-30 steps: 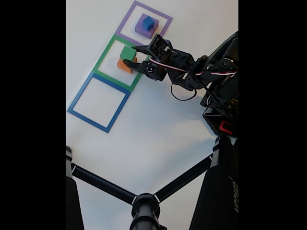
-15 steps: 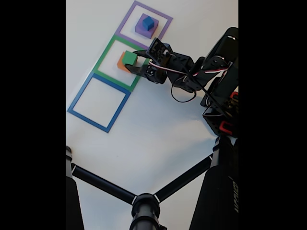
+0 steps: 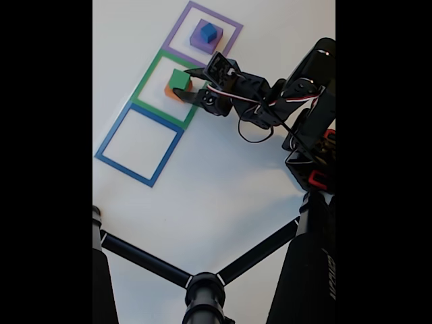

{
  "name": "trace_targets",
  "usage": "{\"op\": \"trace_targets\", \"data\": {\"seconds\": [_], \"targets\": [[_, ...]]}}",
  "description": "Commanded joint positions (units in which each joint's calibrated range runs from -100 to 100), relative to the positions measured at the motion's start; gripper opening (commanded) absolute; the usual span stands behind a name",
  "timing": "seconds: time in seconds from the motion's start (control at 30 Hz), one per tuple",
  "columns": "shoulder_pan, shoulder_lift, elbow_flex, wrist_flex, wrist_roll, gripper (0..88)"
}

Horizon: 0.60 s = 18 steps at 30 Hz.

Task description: Tower of hanoi

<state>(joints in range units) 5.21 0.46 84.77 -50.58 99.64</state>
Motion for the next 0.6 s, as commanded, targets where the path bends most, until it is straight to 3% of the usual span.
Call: {"op": "trace_targets", "data": {"seconds": [0.0, 0.43, 0.57], "targets": [[0.3, -0.4, -1.6, -0.7, 0.4, 4.4], [0.6, 0.9, -1.9, 0.7, 0.4, 7.4], [1.5, 1.8, -2.3, 1.7, 0.4, 14.6]]}}
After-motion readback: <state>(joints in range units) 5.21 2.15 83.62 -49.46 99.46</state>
